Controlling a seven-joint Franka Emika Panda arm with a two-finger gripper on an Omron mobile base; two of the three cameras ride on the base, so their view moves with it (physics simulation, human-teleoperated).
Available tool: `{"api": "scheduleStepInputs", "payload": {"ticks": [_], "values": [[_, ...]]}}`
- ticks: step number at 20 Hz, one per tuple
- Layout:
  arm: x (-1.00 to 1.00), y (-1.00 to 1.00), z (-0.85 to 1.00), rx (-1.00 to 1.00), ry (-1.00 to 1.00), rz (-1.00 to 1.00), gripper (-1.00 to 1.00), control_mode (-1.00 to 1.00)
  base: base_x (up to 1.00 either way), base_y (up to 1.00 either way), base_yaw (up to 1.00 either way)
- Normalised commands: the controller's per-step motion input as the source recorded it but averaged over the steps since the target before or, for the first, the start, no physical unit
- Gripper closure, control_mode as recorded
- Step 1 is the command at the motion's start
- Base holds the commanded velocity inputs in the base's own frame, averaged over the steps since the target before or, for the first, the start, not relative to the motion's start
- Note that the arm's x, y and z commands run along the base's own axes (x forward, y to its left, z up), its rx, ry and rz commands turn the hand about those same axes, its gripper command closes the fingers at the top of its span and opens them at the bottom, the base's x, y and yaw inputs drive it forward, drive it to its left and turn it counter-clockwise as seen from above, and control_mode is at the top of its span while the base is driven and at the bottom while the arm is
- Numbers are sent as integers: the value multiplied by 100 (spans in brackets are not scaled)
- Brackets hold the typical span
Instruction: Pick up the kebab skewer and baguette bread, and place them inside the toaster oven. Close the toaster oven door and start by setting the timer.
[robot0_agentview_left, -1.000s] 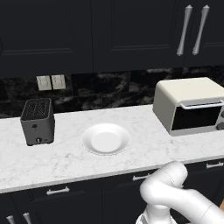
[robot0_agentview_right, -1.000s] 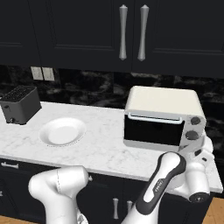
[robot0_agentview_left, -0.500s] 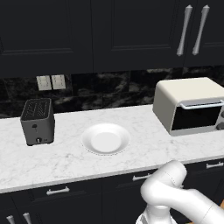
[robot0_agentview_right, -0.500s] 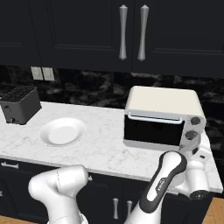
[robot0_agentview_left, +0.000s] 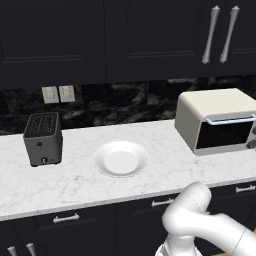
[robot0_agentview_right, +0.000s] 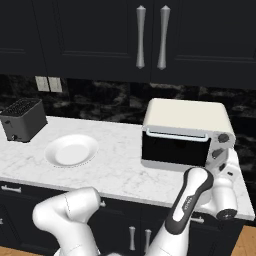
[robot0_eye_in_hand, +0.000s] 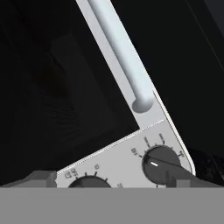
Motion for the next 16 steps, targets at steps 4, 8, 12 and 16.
{"api": "scheduleStepInputs", "payload": {"ticks": [4, 8, 12, 16], "values": [[36, -5, -26, 0, 0, 0, -100, -100, 0, 0, 0], [45, -13, -19, -1, 0, 0, -100, -100, 0, 0, 0], [30, -32, -11, -3, 0, 0, -100, -100, 0, 0, 0], [24, -39, -16, -5, 0, 0, -100, -100, 0, 0, 0]]}}
